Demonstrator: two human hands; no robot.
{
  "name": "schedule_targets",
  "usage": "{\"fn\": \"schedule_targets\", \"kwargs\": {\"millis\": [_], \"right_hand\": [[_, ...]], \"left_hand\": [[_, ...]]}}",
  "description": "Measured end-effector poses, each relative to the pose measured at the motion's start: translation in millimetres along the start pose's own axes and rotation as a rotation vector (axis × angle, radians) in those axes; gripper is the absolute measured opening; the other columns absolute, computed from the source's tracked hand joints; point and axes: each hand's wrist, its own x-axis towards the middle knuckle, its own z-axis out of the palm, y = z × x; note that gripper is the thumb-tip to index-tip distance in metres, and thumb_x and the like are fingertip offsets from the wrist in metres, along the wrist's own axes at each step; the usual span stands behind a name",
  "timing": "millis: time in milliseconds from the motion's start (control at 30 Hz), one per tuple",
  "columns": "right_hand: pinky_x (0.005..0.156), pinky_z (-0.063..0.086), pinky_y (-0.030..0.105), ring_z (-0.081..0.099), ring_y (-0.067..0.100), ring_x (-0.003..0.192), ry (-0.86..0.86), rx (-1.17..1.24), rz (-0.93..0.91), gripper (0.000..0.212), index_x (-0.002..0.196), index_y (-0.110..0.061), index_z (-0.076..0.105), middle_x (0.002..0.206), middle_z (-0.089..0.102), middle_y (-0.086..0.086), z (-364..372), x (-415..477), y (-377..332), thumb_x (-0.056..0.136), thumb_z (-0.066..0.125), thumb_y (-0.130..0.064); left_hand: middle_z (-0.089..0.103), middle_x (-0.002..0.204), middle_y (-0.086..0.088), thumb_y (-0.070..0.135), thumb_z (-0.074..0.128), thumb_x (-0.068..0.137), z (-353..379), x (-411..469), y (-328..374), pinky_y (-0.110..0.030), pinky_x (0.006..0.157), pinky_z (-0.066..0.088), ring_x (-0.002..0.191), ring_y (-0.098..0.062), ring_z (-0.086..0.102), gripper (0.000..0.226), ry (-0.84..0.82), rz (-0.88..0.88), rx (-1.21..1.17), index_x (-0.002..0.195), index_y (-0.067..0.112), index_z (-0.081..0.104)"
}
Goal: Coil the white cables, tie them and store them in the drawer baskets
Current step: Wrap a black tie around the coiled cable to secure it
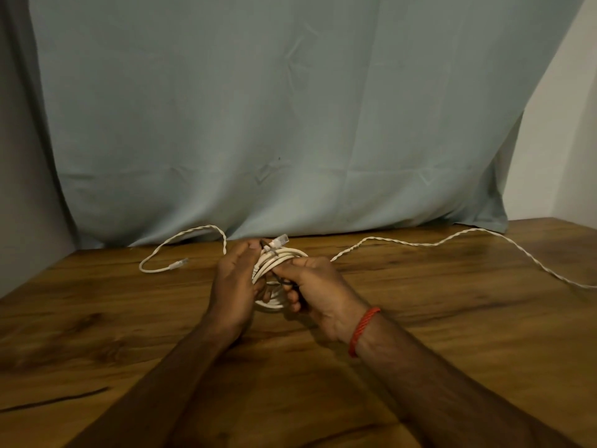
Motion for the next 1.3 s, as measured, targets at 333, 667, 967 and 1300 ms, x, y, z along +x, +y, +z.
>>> {"fn": "schedule_targets", "kwargs": {"millis": [333, 667, 967, 1300], "right_hand": [[0.04, 0.031, 0.018, 0.041, 0.007, 0.042, -0.05, -0.21, -0.023, 0.02, 0.079, -0.008, 0.074, 0.052, 0.054, -0.003, -11, 2, -4, 0.093, 0.069, -0.021], [0.065, 0.058, 0.024, 0.065, 0.006, 0.064, 0.095, -0.611, -0.691, 0.018, 0.095, -0.015, 0.077, 0.074, 0.07, -0.006, -27, -2, -22, 0.079, 0.082, -0.008], [0.08, 0.06, 0.026, 0.07, 0.005, 0.094, 0.174, -0.535, -0.844, 0.037, 0.116, -0.023, 0.071, 0.099, 0.071, 0.001, -26, 0, -17, 0.085, 0.075, -0.005], [0.066, 0.061, 0.025, 0.072, 0.006, 0.07, 0.3, -0.391, -0.641, 0.041, 0.117, -0.022, 0.066, 0.079, 0.075, 0.0, -30, 0, -18, 0.081, 0.081, -0.008]], "left_hand": [[0.066, 0.073, -0.005, 0.018, 0.053, 0.103, 0, 0, 2, -0.022, 0.042, 0.041, 0.047, -0.01, 0.053, 0.017, 0.022, -0.01, -0.062, 0.088, 0.017, 0.062], [0.063, 0.068, -0.003, 0.025, 0.049, 0.105, 1, -1, 0, -0.023, 0.039, 0.039, 0.045, -0.009, 0.053, 0.015, 0.009, -0.098, 0.009, 0.096, 0.017, 0.058], [0.066, 0.09, -0.019, 0.032, 0.055, 0.102, -1, -2, 4, -0.031, 0.053, 0.039, 0.065, -0.027, 0.054, 0.014, -0.174, -0.07, 0.084, 0.098, 0.023, 0.065], [0.071, 0.083, -0.002, 0.022, 0.053, 0.102, 4, -9, 11, -0.029, 0.053, 0.038, 0.058, -0.009, 0.059, 0.014, -0.233, -0.07, 0.1, 0.102, 0.014, 0.063]]}}
